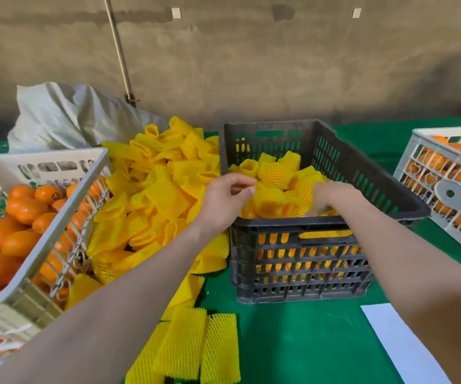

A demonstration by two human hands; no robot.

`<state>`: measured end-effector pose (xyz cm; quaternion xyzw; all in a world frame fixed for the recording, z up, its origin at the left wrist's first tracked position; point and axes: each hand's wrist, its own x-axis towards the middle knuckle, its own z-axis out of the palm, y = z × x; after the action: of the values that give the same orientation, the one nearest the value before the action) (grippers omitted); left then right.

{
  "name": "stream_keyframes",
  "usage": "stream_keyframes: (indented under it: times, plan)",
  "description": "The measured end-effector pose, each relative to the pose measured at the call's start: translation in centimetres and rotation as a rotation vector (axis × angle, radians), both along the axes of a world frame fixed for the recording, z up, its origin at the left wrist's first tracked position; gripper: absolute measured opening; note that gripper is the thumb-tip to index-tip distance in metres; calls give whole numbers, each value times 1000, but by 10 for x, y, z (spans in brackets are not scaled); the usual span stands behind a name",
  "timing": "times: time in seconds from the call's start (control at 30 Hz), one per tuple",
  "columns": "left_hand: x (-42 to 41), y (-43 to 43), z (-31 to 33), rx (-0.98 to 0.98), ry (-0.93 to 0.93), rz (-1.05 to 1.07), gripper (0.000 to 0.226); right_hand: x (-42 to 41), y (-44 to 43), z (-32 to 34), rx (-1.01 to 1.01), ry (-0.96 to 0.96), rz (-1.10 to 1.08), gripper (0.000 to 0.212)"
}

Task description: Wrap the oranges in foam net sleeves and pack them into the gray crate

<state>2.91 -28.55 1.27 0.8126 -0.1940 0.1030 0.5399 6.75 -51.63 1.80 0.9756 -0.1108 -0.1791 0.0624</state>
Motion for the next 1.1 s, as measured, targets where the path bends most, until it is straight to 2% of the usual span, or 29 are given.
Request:
stream_keyframes:
  times: [0.07,0.17,0.23,0.33,0.43,0.5,0.6,0.67,0.8,0.87,0.93,1.03,1.07,1.1]
  plan:
    - [-1,19,7,-231,147,5,12,-6,10,7,28,-352,-38,45]
    - [0,54,15,-329,247,92,10,-15,46,19,168,-783,105,35]
    - [0,77,18,-382,282,132,11,-23,81,28,280,-940,236,28]
    - [0,107,19,-439,306,164,8,-37,135,34,446,-1034,440,20]
    - [-4,137,15,-465,307,211,11,-51,192,24,601,-982,659,16]
    - [-8,156,9,-454,302,258,13,-55,227,3,622,-788,759,18]
    - [-18,178,2,-444,315,291,16,-48,263,-41,452,-392,793,25]
    - [-25,191,-1,-444,330,296,15,-42,275,-71,365,-250,814,33]
    - [-38,212,-5,-417,360,292,12,-33,289,-127,90,-199,815,42]
    - [-43,221,-5,-393,356,273,12,-29,290,-137,89,-231,742,37]
    - [-46,230,-4,-362,325,262,16,-24,291,-132,308,-340,631,31]
    - [-45,241,-1,-297,283,273,17,-26,295,-96,916,-482,414,16]
    - [-43,244,0,-246,285,267,18,-30,297,-82,1071,-504,376,18]
    - [-41,245,2,-190,313,240,25,-35,298,-70,1181,-517,349,30]
